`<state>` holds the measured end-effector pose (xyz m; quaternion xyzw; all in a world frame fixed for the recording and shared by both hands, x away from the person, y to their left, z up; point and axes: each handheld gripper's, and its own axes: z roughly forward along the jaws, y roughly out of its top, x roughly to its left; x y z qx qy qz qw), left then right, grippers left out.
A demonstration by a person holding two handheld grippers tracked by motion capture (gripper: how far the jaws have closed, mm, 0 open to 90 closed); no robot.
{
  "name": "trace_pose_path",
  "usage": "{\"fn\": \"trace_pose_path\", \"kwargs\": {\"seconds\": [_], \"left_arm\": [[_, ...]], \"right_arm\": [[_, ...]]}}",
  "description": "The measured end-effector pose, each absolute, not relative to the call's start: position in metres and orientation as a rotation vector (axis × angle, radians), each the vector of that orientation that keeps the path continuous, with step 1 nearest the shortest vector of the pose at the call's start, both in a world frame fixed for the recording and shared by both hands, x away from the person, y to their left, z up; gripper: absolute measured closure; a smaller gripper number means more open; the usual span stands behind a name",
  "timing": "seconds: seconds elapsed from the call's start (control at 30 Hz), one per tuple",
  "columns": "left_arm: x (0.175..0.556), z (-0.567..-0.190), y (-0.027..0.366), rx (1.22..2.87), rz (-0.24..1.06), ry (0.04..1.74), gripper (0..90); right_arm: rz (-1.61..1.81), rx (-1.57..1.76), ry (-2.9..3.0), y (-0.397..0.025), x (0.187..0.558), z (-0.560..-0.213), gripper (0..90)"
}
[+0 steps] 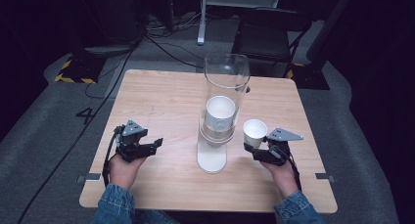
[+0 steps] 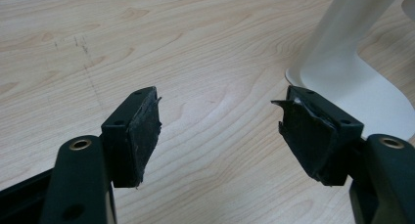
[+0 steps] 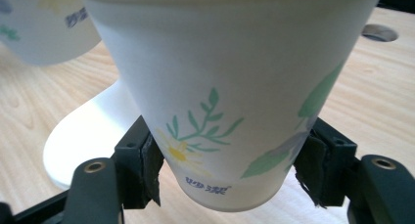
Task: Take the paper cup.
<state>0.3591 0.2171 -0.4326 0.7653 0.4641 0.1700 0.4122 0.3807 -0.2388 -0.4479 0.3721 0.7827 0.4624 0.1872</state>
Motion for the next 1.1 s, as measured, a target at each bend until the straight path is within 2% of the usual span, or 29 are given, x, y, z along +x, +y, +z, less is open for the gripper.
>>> {"fn": "trace_pose_path", "kwargs": {"seconds": [0.5,1.1], "left_arm": [[0.349,-0.433,0.227,1.924,0.442,1.197,30.6],[0.330,-0.436,0.245,1.899,0.467,1.249,30.6]], "right_arm": [[1.286,1.148,2.104,-0.269,0.410,-0.445,34.0],[1.161,1.331,2.133,-0.284,0.453,-0.485,33.7]]}}
